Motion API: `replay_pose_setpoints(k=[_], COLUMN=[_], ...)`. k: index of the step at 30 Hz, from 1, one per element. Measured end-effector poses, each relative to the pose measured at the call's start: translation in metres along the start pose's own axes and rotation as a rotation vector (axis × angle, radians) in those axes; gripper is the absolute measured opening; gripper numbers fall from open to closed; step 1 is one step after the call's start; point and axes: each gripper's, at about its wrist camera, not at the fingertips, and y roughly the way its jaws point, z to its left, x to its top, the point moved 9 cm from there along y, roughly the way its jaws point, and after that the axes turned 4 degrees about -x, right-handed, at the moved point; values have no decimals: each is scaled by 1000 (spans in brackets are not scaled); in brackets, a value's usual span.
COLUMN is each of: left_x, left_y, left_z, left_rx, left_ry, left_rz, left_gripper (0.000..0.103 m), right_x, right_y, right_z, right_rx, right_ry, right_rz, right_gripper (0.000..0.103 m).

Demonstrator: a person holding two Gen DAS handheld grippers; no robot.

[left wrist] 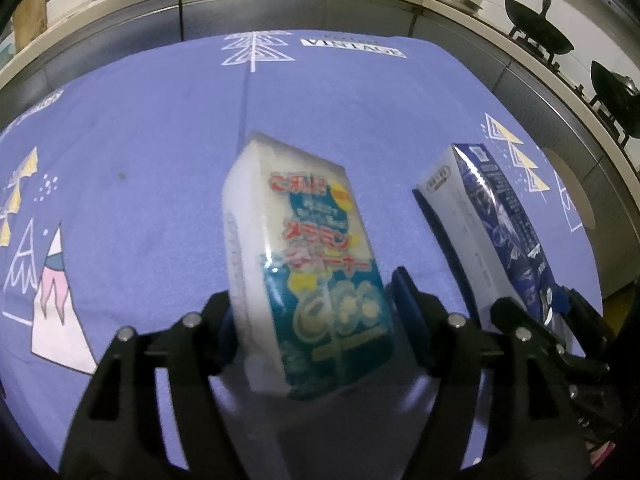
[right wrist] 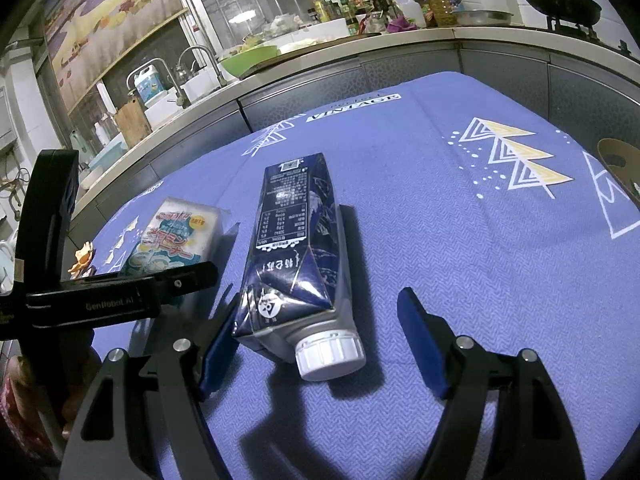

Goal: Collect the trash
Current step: 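Hold the sponge box and milk carton lifted above the table with both grippers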

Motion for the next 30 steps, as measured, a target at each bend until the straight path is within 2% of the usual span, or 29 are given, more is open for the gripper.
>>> replay_pose_setpoints(k=[11,20,30], left_x=[-1,-4,-7], left_y=[-1,-3,-8], left_z=[-2,-1,11], left_rx=[-2,-2,13], left_ry=[3,-11,-45], left_rz=[-2,-1,-7], left_gripper=[69,78,78], right_x=[0,0,0], right_y=[0,0,0], right_z=[0,-1,-1], right_rx=[0,-1,-2], right_ry=[0,2,2], right_rz=[0,-2,-2], right_gripper=[72,72,72])
